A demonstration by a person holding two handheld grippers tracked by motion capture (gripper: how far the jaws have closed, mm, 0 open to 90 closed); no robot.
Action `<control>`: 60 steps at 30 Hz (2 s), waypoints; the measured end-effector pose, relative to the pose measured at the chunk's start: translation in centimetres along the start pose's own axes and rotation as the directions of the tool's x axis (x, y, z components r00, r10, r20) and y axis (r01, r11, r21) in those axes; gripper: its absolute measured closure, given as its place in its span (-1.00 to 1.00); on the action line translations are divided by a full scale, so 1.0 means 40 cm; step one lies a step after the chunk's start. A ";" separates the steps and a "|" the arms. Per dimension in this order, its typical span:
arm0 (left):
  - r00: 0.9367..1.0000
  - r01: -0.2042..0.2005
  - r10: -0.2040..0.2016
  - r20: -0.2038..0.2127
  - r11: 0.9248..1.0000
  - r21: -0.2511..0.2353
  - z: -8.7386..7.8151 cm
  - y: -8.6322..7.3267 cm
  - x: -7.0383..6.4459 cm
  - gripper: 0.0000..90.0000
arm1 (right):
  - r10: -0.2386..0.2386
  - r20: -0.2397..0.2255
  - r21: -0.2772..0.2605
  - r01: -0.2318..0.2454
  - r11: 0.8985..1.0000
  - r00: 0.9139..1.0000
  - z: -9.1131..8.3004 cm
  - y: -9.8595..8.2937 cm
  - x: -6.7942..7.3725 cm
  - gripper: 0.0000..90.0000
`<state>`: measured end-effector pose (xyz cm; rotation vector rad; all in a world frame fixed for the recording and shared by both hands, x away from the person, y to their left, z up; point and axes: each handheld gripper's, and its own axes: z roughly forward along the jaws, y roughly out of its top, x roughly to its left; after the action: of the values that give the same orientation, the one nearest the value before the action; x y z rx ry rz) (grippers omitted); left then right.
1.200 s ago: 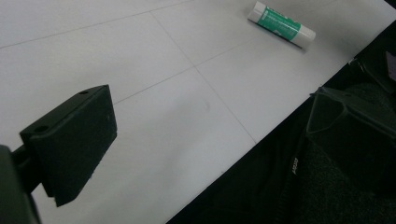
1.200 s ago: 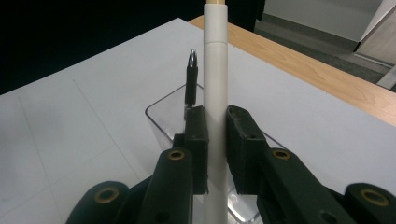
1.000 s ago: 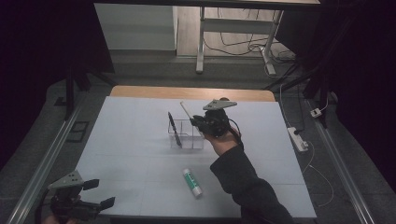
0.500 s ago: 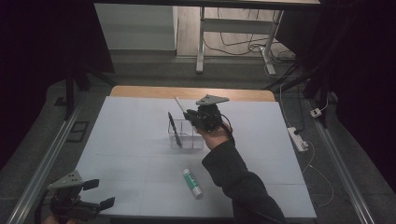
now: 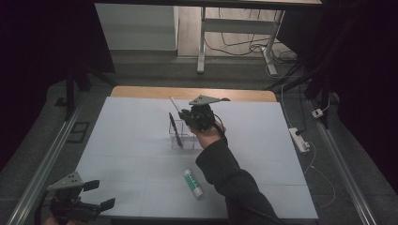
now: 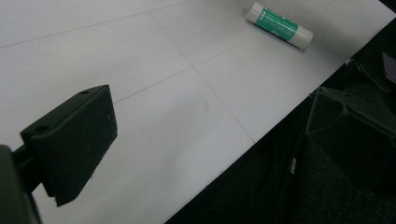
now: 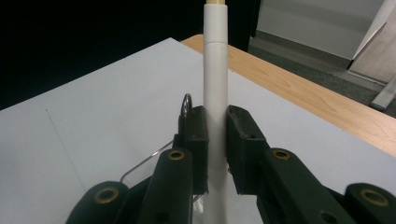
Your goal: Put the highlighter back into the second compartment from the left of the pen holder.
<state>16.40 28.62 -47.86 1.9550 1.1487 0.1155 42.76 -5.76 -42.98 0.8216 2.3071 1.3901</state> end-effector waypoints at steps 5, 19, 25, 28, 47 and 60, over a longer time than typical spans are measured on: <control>1.000 0.002 -0.002 0.002 1.000 -0.002 -0.001 -0.001 0.001 -0.96 | 0.002 0.010 0.007 -0.002 1.000 1.000 0.017 -0.013 0.000 0.76; 1.000 0.003 -0.003 0.001 1.000 -0.002 -0.001 -0.001 0.000 -0.96 | -0.003 0.008 0.041 0.003 0.999 1.000 0.029 -0.045 0.004 0.75; 1.000 0.003 -0.003 0.001 1.000 -0.002 -0.001 -0.001 0.000 -0.96 | -0.015 0.011 0.062 0.015 0.998 1.000 0.030 -0.055 0.008 0.74; 1.000 0.002 -0.002 0.000 1.000 -0.002 -0.001 -0.001 0.000 -0.96 | -0.018 0.016 0.070 0.017 0.997 1.000 0.031 -0.060 0.008 0.73; 1.000 0.001 -0.001 -0.002 1.000 0.000 0.000 0.000 0.000 -0.96 | 0.007 0.048 0.078 -0.011 0.997 0.999 -0.007 -0.047 -0.003 0.08; 1.000 0.001 -0.001 -0.003 1.000 0.002 0.000 0.000 -0.001 -0.96 | -0.002 0.018 0.096 0.000 0.995 1.000 -0.050 -0.048 0.001 -0.22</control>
<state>16.39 28.58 -47.85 1.9561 1.1525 0.1167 41.05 -7.82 -43.73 0.8567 2.3761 1.2750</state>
